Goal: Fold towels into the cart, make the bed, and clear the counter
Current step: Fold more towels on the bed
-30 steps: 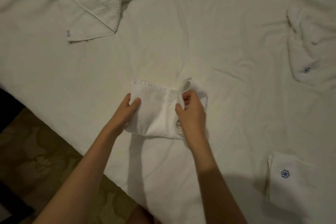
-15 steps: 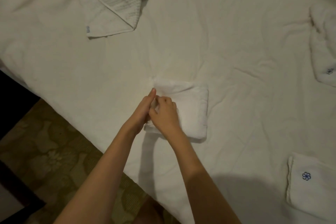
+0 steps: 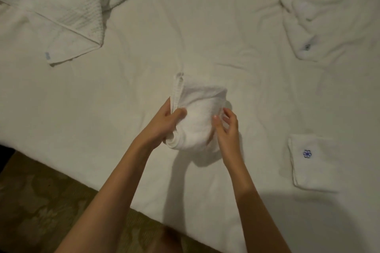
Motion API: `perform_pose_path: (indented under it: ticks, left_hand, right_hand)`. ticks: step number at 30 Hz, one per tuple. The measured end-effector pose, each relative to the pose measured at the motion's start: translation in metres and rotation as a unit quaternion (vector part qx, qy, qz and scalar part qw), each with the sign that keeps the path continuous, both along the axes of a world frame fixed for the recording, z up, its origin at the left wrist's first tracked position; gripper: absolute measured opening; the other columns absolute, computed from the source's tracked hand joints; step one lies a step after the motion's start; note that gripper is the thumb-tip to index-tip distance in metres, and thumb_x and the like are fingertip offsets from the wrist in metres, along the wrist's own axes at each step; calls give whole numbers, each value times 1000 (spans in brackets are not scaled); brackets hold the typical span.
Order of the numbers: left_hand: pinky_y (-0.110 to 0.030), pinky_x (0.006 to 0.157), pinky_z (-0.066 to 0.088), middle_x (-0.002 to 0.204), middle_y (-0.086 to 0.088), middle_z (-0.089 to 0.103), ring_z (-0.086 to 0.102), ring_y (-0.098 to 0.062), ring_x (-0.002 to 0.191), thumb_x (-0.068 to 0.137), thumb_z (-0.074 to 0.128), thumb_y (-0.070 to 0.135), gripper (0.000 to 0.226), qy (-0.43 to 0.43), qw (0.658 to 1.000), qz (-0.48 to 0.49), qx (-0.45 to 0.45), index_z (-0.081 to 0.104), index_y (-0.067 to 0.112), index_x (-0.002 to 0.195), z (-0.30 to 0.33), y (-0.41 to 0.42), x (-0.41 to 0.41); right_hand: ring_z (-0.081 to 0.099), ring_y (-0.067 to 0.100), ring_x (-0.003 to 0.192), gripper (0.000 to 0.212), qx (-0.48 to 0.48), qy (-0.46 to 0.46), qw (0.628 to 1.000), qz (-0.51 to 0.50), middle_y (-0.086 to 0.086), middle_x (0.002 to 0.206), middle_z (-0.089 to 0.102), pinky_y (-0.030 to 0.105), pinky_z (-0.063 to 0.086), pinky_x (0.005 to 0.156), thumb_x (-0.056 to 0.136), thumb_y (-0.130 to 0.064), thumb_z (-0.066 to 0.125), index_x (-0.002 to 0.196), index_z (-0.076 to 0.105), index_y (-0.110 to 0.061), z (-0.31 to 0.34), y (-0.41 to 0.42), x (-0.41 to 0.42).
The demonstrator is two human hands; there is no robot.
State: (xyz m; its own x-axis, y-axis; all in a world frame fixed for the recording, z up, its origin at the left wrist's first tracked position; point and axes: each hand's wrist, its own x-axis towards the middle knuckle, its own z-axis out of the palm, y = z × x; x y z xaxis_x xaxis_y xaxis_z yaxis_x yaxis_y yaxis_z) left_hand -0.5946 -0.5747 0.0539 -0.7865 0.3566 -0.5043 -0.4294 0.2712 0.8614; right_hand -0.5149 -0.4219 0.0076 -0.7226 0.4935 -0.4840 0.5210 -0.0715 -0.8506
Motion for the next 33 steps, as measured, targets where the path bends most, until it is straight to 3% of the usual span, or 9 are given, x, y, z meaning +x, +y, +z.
perform_pose_path:
  ticks: [3, 6, 11, 17, 20, 24, 27, 29, 33]
  left_hand:
    - [-17, 72, 51, 103, 8, 64, 62, -5, 87, 97, 43, 11, 27, -24, 999, -39, 29, 51, 25, 119, 15, 37, 19]
    - [-19, 67, 52, 101, 7, 66, 66, -5, 84, 98, 41, 12, 25, -57, 995, -55, 59, 53, 28, 114, 20, 85, 45]
    - [-24, 73, 54, 107, 3, 65, 65, -9, 90, 97, 41, 12, 28, -77, 993, -60, 64, 50, 29, 116, 8, 179, 102]
    - [-26, 70, 54, 114, -3, 64, 66, -16, 96, 92, 43, 8, 41, -111, 989, -60, 78, 45, 25, 129, -31, 277, 169]
    - [-29, 75, 55, 115, -3, 64, 64, -18, 99, 91, 43, 6, 45, -112, 991, -12, 68, 44, 25, 132, -54, 304, 189]
    - [-38, 87, 54, 119, -3, 63, 63, -20, 105, 90, 53, 21, 38, -130, 991, 15, 25, 47, 24, 127, -91, 310, 204]
    - [-31, 75, 50, 107, -4, 66, 61, -18, 92, 97, 48, 33, 24, -173, 982, 50, -57, 55, 17, 112, -105, 307, 208]
    - [-26, 69, 45, 88, 1, 63, 59, -11, 76, 100, 38, 38, 29, -196, 978, 61, -44, 59, 18, 100, -104, 311, 207]
    - [-26, 74, 42, 88, 2, 58, 50, -12, 73, 99, 41, 28, 25, -164, 985, -17, -41, 65, 22, 102, -99, 331, 204]
  right_hand:
    - [49, 11, 118, 49, -43, 6, 998, -50, -3, 132, 48, 14, 43, 84, 94, -31, 54, 139, 37, -23, 11, 51, 36]
    - [50, 11, 108, 55, -75, -19, 994, -83, -6, 127, 46, 19, 43, 79, 95, -40, 48, 144, 26, -29, 19, 103, 80]
    - [54, 10, 92, 56, 3, -43, 990, -132, -3, 121, 46, 25, 42, 77, 93, -37, 54, 141, 27, -29, 30, 194, 147]
    - [51, 21, 106, 62, 150, -76, 979, -115, -3, 119, 52, 32, 40, 86, 84, -34, 69, 136, 36, -29, 20, 300, 212]
    - [52, 25, 114, 68, 167, -100, 978, -80, 1, 130, 54, 40, 44, 94, 79, -42, 72, 136, 37, -32, 3, 334, 219]
    - [51, 25, 117, 70, 154, -108, 981, -36, 3, 134, 51, 37, 43, 93, 79, -40, 73, 137, 36, -27, -25, 356, 215]
    - [54, 24, 111, 63, 130, -133, 982, -16, 7, 124, 56, 27, 38, 81, 80, -33, 74, 132, 45, -13, -42, 366, 215]
    - [54, 19, 100, 53, 131, -115, 984, -42, 6, 114, 59, 24, 35, 77, 82, -30, 73, 126, 52, -11, -41, 375, 222]
    - [55, 18, 98, 43, 102, -68, 981, -149, 4, 111, 59, 18, 38, 74, 85, -21, 69, 123, 55, -8, -38, 404, 261]
